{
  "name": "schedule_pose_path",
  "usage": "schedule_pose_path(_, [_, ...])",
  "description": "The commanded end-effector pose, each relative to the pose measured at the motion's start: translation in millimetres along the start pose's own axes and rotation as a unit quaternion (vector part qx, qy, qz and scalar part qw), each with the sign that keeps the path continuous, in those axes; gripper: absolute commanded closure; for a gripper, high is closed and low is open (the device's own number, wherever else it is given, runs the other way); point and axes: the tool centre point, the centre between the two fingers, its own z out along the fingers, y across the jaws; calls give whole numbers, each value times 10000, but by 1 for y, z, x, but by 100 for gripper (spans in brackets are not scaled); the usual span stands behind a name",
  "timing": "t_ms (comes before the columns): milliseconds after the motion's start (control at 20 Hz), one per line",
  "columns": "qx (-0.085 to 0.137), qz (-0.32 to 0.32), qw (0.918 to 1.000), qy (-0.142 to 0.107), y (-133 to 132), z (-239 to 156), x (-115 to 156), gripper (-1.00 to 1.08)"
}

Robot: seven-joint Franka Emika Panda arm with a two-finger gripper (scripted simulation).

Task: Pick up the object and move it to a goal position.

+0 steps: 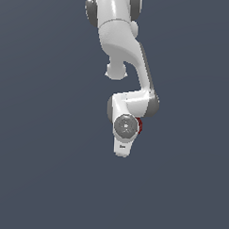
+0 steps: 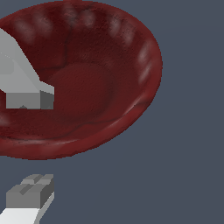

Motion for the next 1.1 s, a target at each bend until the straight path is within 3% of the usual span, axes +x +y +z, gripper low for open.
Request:
schedule_pose_path(0, [-3,-5,10000,1,0,5,0,-20])
schedule_pose_path(50, [-3,-5,10000,1,0,5,0,-20])
schedule_pose_path(100, [-3,-5,10000,1,0,5,0,108])
schedule_pose_path(1050, [-3,-5,10000,1,5,-6,9,108])
